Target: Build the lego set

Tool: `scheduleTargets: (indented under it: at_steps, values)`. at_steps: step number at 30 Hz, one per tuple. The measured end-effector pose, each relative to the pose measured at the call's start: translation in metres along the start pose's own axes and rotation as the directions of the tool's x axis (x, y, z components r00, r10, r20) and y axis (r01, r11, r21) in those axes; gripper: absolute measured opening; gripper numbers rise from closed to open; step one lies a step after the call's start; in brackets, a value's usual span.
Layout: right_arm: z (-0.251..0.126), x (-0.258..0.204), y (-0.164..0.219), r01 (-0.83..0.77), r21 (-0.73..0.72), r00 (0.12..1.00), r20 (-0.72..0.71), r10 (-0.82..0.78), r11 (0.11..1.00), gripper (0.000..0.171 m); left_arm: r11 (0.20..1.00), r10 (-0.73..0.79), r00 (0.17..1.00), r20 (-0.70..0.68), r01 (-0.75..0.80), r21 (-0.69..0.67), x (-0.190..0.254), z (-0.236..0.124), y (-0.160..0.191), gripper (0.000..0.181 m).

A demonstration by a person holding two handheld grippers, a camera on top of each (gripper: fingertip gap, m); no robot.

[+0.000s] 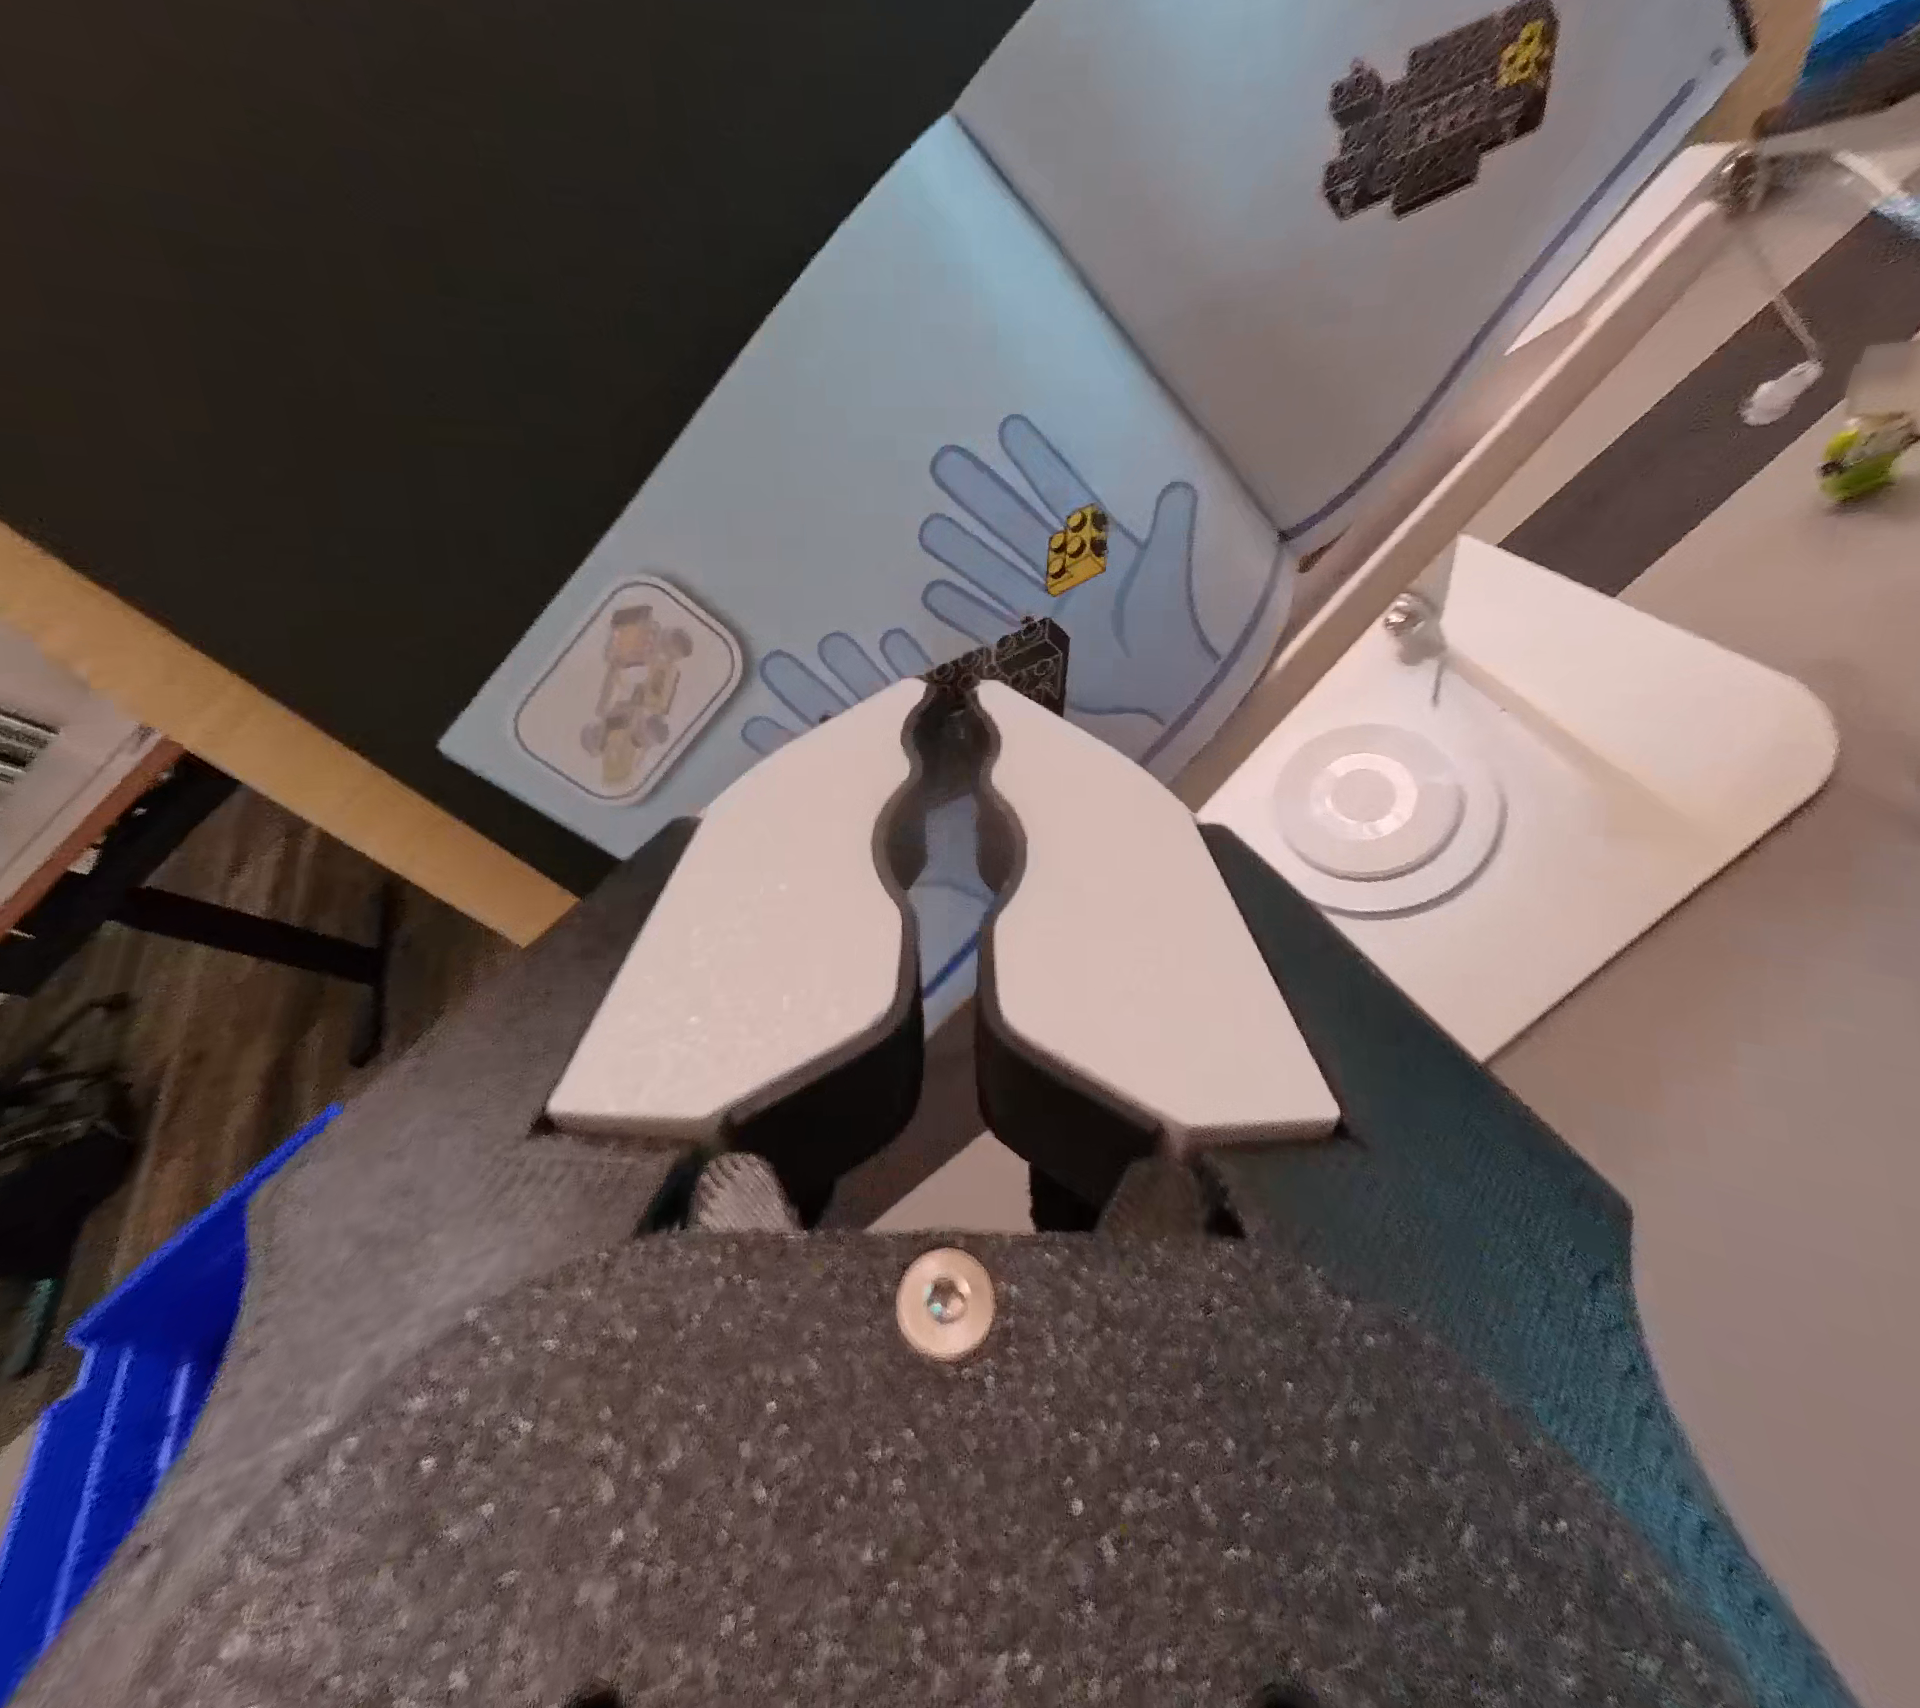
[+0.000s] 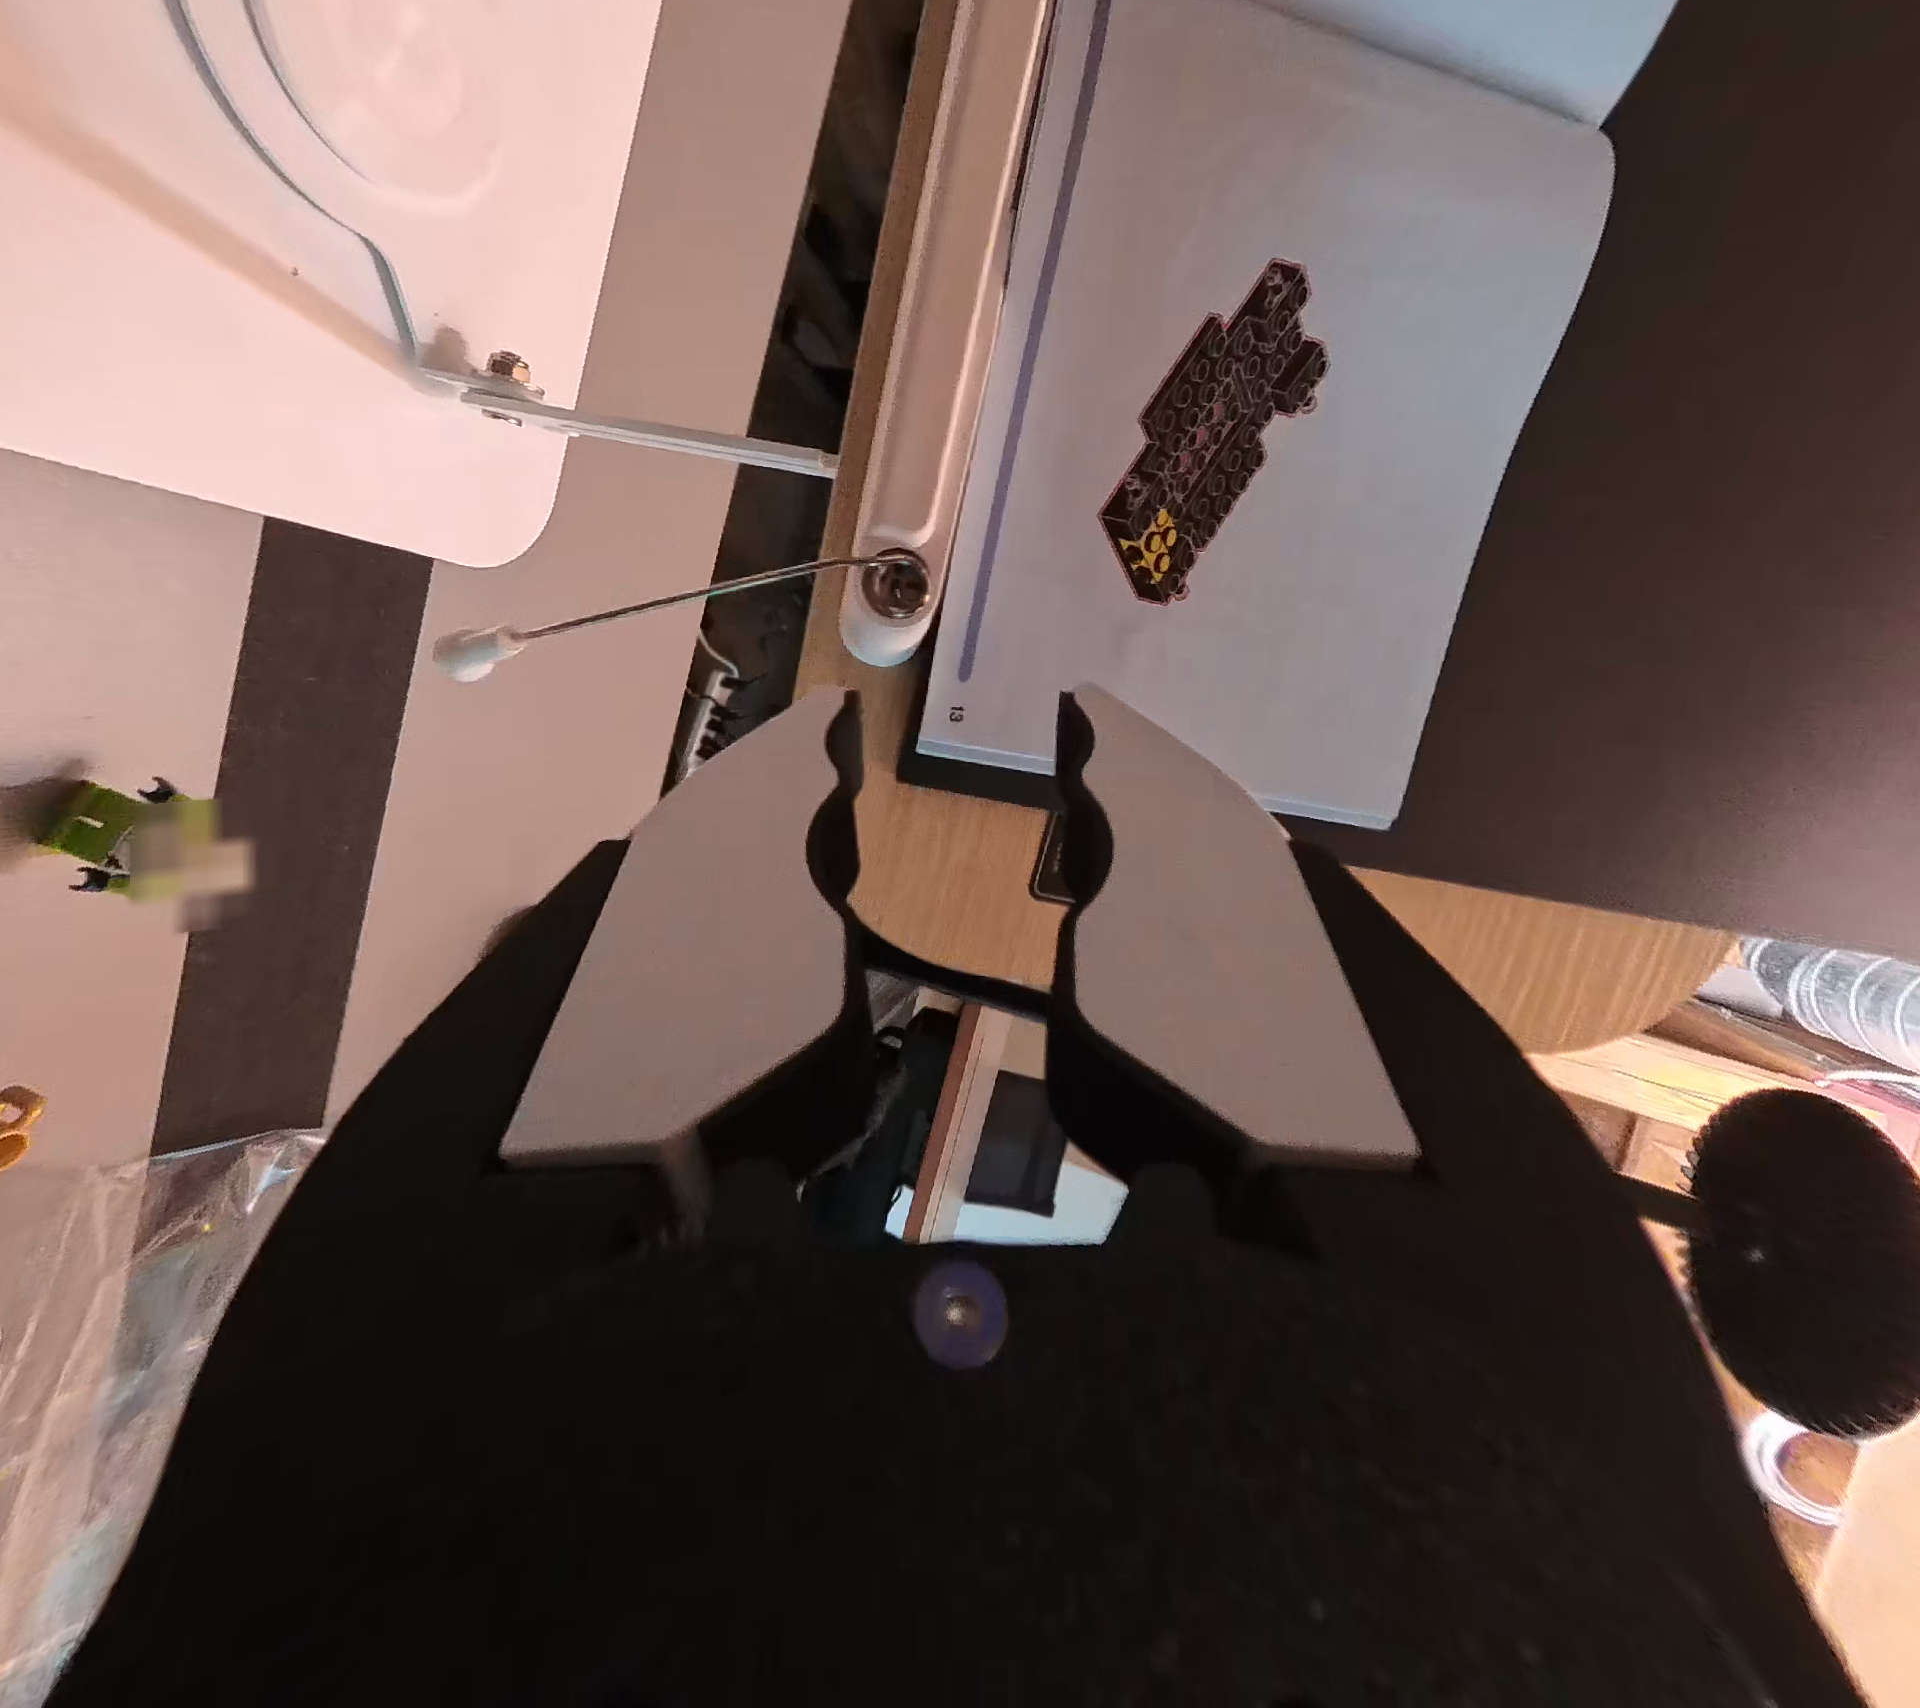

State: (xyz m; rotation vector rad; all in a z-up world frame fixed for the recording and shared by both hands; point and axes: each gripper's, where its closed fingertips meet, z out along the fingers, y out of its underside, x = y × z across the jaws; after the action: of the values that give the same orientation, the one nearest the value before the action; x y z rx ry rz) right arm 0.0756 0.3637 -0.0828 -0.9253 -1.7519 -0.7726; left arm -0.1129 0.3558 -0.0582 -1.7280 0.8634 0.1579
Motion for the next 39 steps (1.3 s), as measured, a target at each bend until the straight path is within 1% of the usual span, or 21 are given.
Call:
scheduleTargets:
  at_steps: [3,6,8,12,15,18,22,25,27,29,32,35,39]
  values:
    - [0.003,0.002,0.0,0.0,-0.01,1.0,0.021,0.001,1.0,0.03,0.999,0.034,0.999,0.017,-0.034,-0.015,-0.006,0.007,0.0,0.002]
    - [0.006,0.001,0.0,0.023,-0.031,0.999,0.04,-0.022,0.999,0.027,0.999,0.044,0.999,0.031,-0.044,-0.001,-0.009,0.012,-0.004,0.0]
    - [0.008,-0.001,0.002,0.039,-0.051,0.998,0.05,-0.036,0.998,0.021,0.999,0.053,0.998,0.037,-0.053,0.002,-0.01,0.014,-0.007,0.0]
    - [0.008,-0.002,0.003,0.026,-0.06,0.998,0.063,-0.022,0.998,0.017,0.995,0.098,0.993,0.065,-0.099,0.013,-0.01,0.013,-0.009,0.0]
    - [0.004,-0.004,0.003,0.032,-0.061,0.997,0.074,-0.027,0.998,0.006,0.992,0.124,0.989,0.075,-0.126,0.02,-0.006,0.01,-0.007,0.002]
    - [0.001,-0.005,0.003,-0.004,-0.062,0.995,0.103,0.01,0.998,0.002,0.994,0.109,0.992,0.06,-0.11,0.023,-0.003,0.007,-0.005,0.003]
    - [-0.003,-0.006,0.001,-0.113,-0.056,0.978,0.169,0.121,0.992,0.001,0.997,0.073,0.996,0.043,-0.074,0.031,-0.002,0.004,-0.005,0.004]
    - [-0.007,-0.007,-0.002,-0.282,-0.049,0.923,0.258,0.285,0.958,0.001,0.998,0.05,0.998,0.027,-0.052,0.048,-0.001,-0.002,-0.01,0.005]
    - [-0.009,-0.006,-0.003,-0.418,-0.054,0.847,0.339,0.41,0.907,0.001,0.997,0.048,0.999,0.021,-0.049,0.058,0.002,-0.006,-0.014,0.005]
    - [-0.011,-0.004,-0.002,-0.497,-0.07,0.784,0.391,0.482,0.865,0.001,0.997,0.059,0.998,0.019,-0.06,0.045,0.005,-0.007,-0.015,0.006]
    - [-0.011,-0.006,0.0,-0.559,-0.108,0.711,0.448,0.542,0.822,0.001,0.997,0.07,0.997,0.023,-0.071,0.028,0.005,-0.003,-0.013,0.007]
    - [-0.009,-0.008,0.001,-0.582,-0.137,0.67,0.479,0.568,0.801,0.001,0.997,0.076,0.996,0.04,-0.077,0.004,0.0,0.003,-0.008,0.007]
    - [-0.009,-0.008,0.0,-0.637,-0.174,0.585,0.525,0.618,0.751,0.001,0.995,0.101,0.992,0.07,-0.101,-0.008,-0.007,0.008,-0.005,0.004]
